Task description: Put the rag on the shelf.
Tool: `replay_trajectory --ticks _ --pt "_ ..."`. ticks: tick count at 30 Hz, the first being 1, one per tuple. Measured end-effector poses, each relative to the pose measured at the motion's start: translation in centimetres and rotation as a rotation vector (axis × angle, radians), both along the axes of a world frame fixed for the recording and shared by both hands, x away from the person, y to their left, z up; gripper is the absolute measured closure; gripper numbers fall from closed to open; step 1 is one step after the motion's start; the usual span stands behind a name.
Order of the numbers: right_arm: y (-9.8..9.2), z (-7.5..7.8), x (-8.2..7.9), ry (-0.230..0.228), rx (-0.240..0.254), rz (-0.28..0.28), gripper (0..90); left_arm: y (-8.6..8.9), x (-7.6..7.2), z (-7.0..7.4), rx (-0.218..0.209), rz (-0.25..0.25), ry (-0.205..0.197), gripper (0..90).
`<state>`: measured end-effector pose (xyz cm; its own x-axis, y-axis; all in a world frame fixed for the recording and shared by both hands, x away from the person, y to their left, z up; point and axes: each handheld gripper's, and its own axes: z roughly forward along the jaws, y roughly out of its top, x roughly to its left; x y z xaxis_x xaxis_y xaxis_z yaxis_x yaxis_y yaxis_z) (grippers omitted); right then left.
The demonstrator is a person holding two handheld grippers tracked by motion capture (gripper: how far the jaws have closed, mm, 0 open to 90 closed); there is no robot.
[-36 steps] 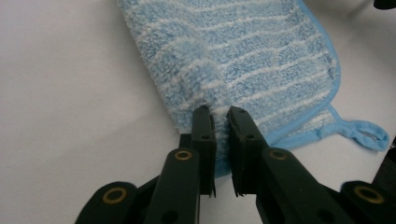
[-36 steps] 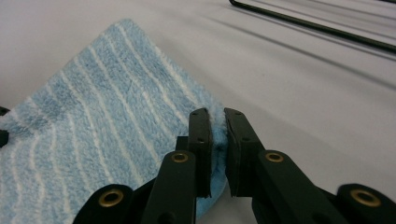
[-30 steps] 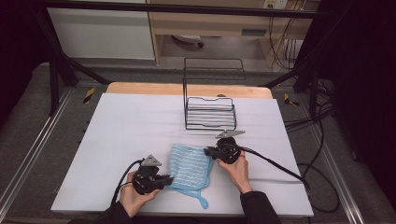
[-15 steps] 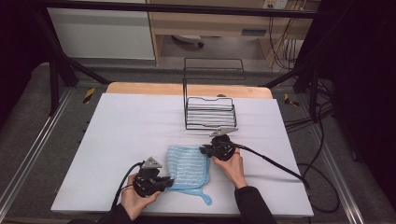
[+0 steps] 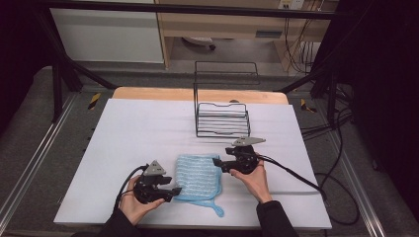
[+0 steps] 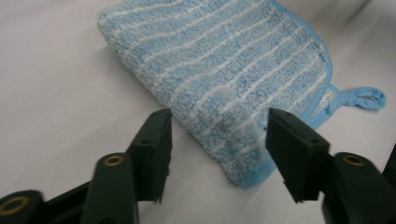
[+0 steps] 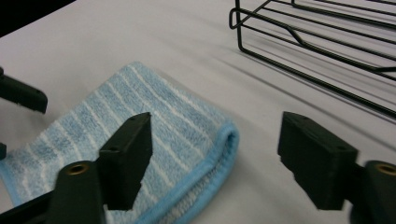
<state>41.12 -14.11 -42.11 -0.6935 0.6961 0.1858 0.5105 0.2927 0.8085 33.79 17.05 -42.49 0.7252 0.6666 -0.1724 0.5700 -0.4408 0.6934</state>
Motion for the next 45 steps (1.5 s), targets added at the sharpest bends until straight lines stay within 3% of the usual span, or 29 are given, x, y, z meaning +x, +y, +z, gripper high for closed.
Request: replay_trajectory --ticks 6,12,17,31,40,45 --pt "-1.9 -0.4 -0.7 0.036 0.003 -0.004 11.3 0.5 1.0 0.1 0.017 -0.023 -0.017 24.3" --pt "-3.5 -0.6 -1.5 0.044 0.004 -0.020 5.0 1.0 2.3 0.5 0.012 -0.024 -0.034 11.6" --pt "-4.4 -0.6 -2.2 0.044 0.009 -0.029 2.4 1.4 3.3 1.2 0.009 -0.006 -0.048 6.0" --pt "-5.6 -1.1 -3.6 0.043 0.019 -0.039 1.1 0.5 6.9 3.2 0.016 0.073 -0.121 9.1" --pt "-5.5 -1.3 -3.7 0.044 0.003 -0.038 1.2 -0.3 8.8 2.2 0.000 0.118 -0.093 17.0" --pt "-5.5 -1.3 -3.7 0.051 0.005 -0.040 1.4 -0.6 9.6 1.0 0.024 0.145 -0.080 24.8"
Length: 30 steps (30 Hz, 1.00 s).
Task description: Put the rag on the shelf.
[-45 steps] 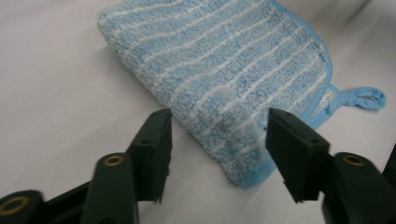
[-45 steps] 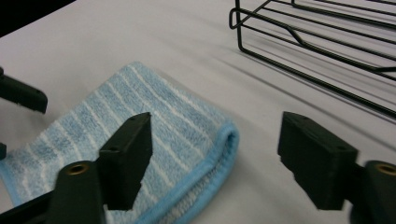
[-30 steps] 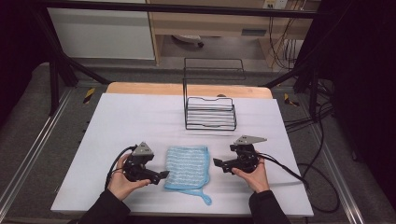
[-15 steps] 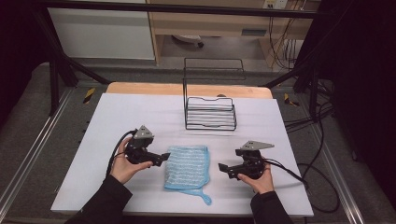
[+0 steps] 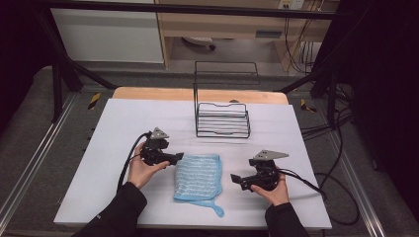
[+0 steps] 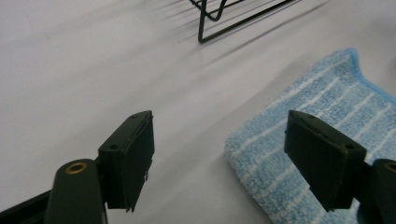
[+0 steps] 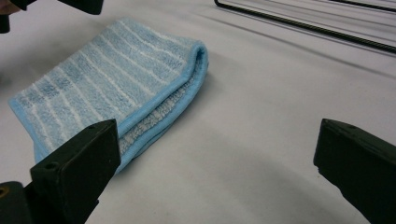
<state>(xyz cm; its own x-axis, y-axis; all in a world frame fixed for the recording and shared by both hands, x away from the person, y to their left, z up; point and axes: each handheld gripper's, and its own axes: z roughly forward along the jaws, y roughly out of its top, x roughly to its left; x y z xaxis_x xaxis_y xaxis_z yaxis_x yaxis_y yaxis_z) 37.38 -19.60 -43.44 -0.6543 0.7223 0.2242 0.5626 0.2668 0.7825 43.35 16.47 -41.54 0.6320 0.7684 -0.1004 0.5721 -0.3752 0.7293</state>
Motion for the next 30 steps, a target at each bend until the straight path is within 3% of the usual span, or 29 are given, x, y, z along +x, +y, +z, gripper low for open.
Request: replay_trajectory --ticks 7,12,24,30 --pt "0.2 -0.4 0.0 -0.001 -0.022 0.009 1.6 -0.3 0.4 -1.1 -0.019 -0.006 0.078 40.7" --pt "0.3 -0.6 0.1 0.003 -0.030 0.010 1.8 -0.8 0.6 -2.0 0.016 -0.015 0.100 48.1" --pt "0.3 -0.6 0.1 0.016 -0.025 0.010 2.3 -1.2 0.2 -2.8 -0.025 -0.041 0.145 68.9" --pt "0.4 -0.5 0.3 0.016 -0.014 0.005 3.4 -1.2 0.2 -2.9 -0.028 -0.042 0.157 74.2"
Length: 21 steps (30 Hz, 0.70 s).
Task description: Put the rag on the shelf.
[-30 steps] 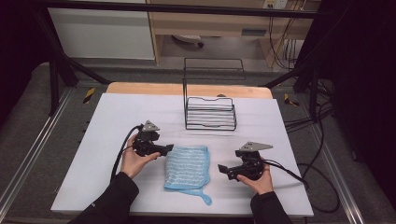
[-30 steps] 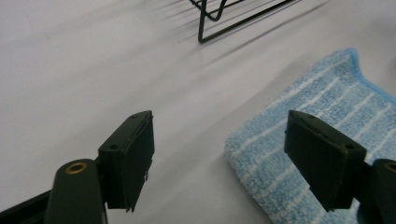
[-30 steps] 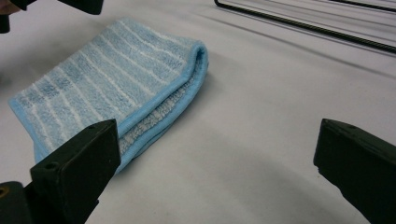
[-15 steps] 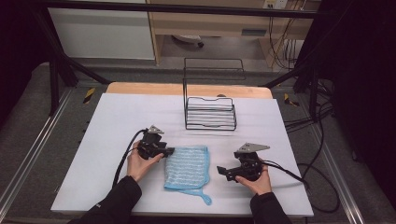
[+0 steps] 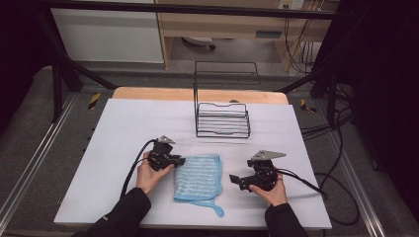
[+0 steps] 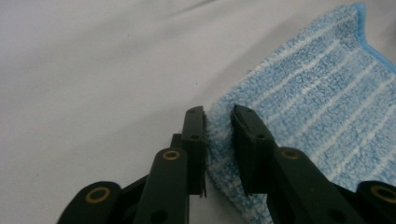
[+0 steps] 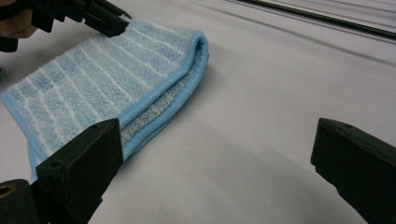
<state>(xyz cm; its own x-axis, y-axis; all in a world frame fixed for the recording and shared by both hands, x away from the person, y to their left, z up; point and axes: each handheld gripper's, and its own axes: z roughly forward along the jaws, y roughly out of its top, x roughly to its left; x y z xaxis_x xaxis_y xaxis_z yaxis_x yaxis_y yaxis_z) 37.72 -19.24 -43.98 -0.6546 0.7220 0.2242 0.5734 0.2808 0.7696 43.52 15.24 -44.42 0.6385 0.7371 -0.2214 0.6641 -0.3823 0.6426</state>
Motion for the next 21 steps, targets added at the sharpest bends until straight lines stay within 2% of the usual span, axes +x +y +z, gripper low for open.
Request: replay_trajectory --ticks 7,14,21 --pt "0.8 0.3 1.1 0.013 0.016 -0.017 9.0 -0.2 -0.2 -0.1 0.001 0.012 -0.004 77.5" --pt "3.3 0.4 3.4 0.024 -0.004 -0.017 16.1 -0.2 -0.2 -0.1 0.007 0.002 -0.011 77.7" --pt "5.3 -0.5 5.7 0.046 0.011 -0.034 27.9 -0.2 -0.2 -0.1 0.009 -0.005 -0.020 77.6"
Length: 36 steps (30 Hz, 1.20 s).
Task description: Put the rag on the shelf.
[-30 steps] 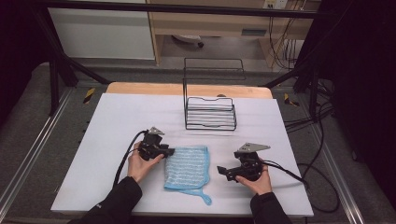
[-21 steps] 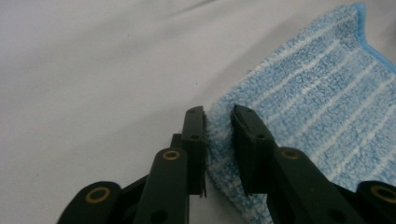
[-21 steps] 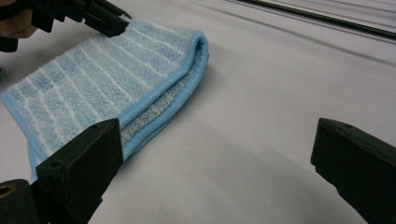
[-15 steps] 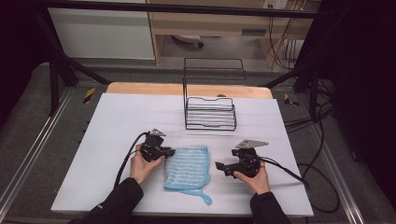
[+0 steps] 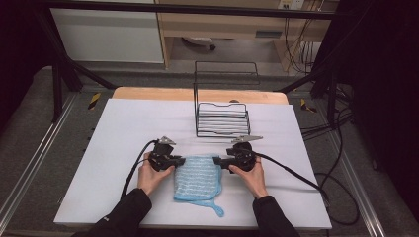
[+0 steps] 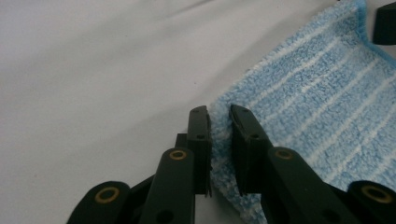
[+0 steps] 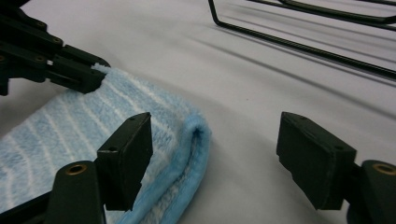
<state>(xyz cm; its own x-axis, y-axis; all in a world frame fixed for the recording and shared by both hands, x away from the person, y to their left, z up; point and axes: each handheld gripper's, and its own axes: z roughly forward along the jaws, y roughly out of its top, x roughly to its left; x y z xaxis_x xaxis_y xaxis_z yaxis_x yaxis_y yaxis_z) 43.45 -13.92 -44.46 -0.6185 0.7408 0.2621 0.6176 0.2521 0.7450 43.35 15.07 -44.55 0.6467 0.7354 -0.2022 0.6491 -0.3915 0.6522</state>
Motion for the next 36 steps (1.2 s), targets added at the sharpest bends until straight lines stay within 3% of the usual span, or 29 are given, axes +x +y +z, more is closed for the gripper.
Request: replay_trajectory --ticks 6,11,16,25,36 --pt "0.9 -1.1 0.5 0.033 -0.016 0.007 41.2 0.0 0.0 0.0 0.000 -0.003 -0.002 77.6" --pt "1.1 -1.2 0.3 0.041 -0.001 0.016 53.0 0.1 0.0 0.0 -0.002 -0.005 -0.001 77.6" --pt "1.2 -1.2 0.2 0.086 0.029 0.033 64.7 0.0 -0.1 -0.1 -0.005 -0.004 -0.010 77.6" --pt "1.2 -1.1 0.0 0.139 0.048 0.021 75.2 0.4 0.1 -0.1 -0.029 -0.003 0.010 77.7" --pt "1.0 -0.4 -0.2 0.143 0.075 0.016 79.7 0.8 0.1 0.3 -0.065 0.008 0.021 79.5"
